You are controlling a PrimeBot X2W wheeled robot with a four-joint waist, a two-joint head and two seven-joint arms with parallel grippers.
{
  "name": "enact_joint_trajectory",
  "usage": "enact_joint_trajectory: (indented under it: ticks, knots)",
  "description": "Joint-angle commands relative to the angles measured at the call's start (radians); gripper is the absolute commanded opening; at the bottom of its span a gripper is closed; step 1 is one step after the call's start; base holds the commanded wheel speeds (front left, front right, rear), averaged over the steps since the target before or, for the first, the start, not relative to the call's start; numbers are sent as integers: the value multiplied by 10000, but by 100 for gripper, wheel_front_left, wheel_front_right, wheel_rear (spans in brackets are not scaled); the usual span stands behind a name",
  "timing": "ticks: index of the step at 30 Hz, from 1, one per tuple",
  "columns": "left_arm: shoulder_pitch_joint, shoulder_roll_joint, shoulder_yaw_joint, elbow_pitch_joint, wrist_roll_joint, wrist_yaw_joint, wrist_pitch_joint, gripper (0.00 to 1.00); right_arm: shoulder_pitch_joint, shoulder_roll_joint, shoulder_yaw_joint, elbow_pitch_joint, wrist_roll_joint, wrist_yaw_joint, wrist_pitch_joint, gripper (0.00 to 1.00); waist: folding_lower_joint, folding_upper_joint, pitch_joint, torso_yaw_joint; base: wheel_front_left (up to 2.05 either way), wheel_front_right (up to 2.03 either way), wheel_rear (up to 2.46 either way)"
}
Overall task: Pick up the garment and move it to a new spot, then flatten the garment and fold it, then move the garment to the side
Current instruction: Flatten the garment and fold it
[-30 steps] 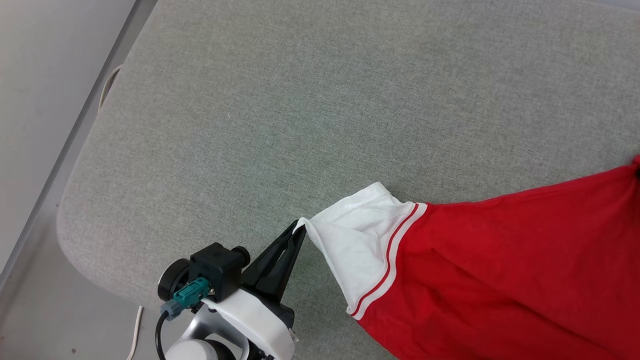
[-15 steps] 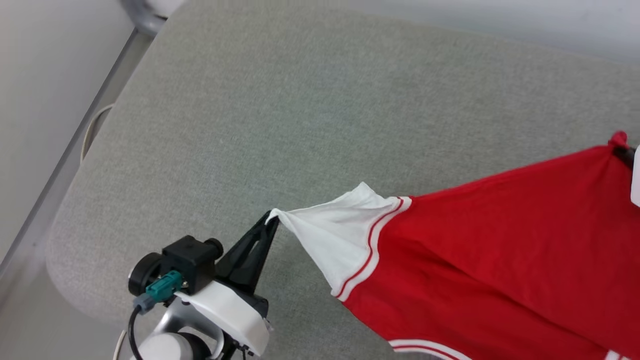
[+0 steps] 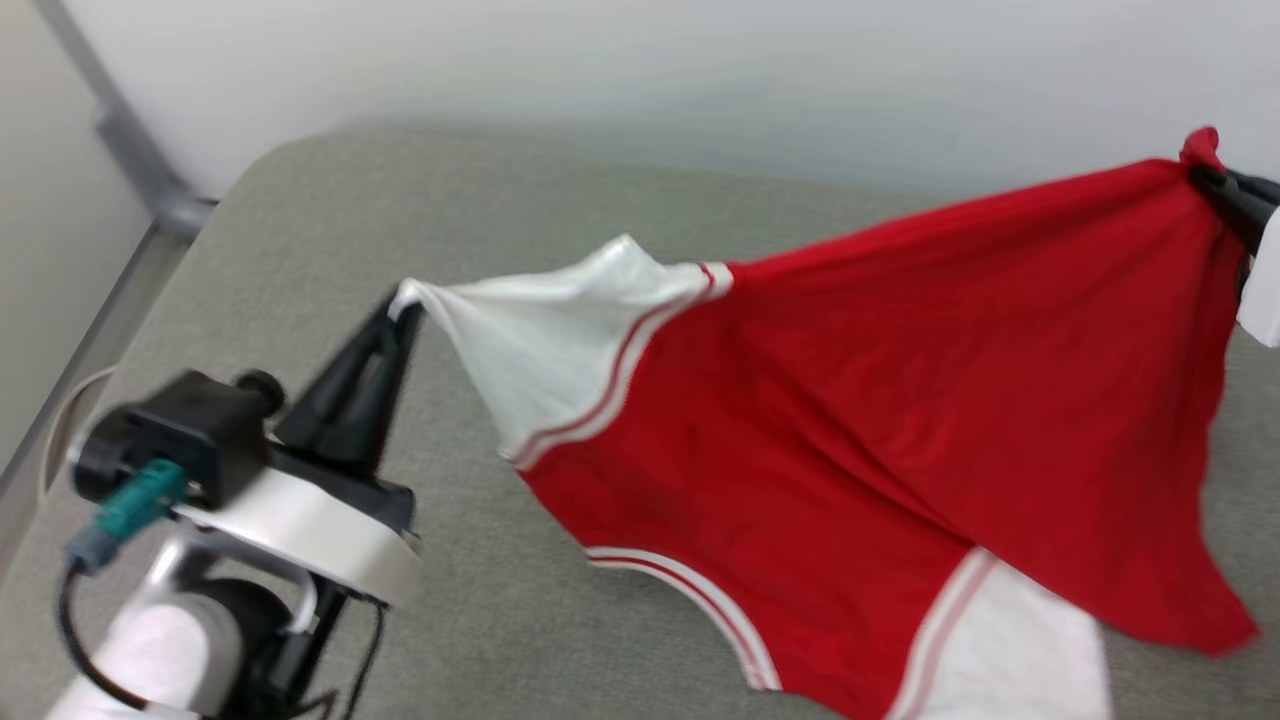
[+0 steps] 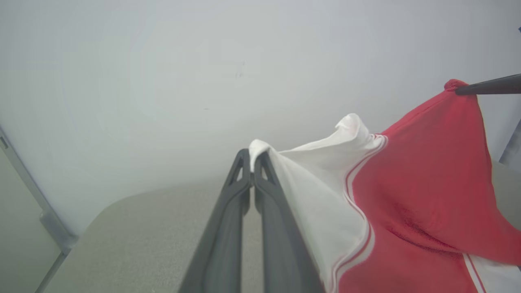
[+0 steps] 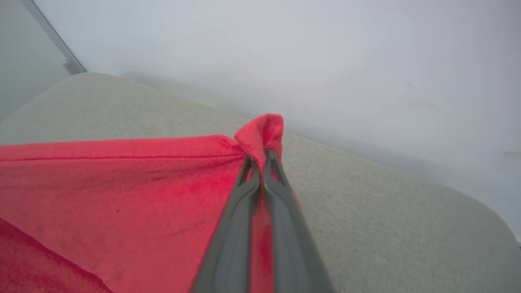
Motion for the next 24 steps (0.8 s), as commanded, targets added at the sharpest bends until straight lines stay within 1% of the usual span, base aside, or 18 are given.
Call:
enact_joint_trajectory:
  ticks: [1,3,8,12,15,21,24]
  knots:
    - [-183,143,179,-132,57,96,44,0,-117,57,-26,-183,64,-12,-17,0,0,0,-368,-446,0,0,0]
    - [-375,307,454,-363,23,199,160,0,-141,124,-112,-534,80,-12,19,0,0,0,-458,-650,0,0,0]
    - [-1050,839,1154,-733,20,296,412,0,-10,311,-432,-1427,31,-12,158,0,0,0,-639,-1042,0,0,0]
    - [-1799,1116,1705,-976,-35,384,572,0,63,517,-711,-2078,-58,-12,247,0,0,0,-741,-1299,0,0,0]
    - [-2401,1265,2009,-1003,-80,358,646,0,72,687,-1022,-2517,-137,-13,239,0,0,0,-754,-1446,0,0,0]
    - [-3394,1571,2510,-1112,-11,404,672,0,32,1157,-1541,-3253,-192,-15,348,0,0,0,-545,-1717,0,0,0]
    - [-3783,1749,2713,-1169,70,366,569,0,-8,1249,-1762,-3513,-234,-15,409,0,0,0,-335,-1790,0,0,0]
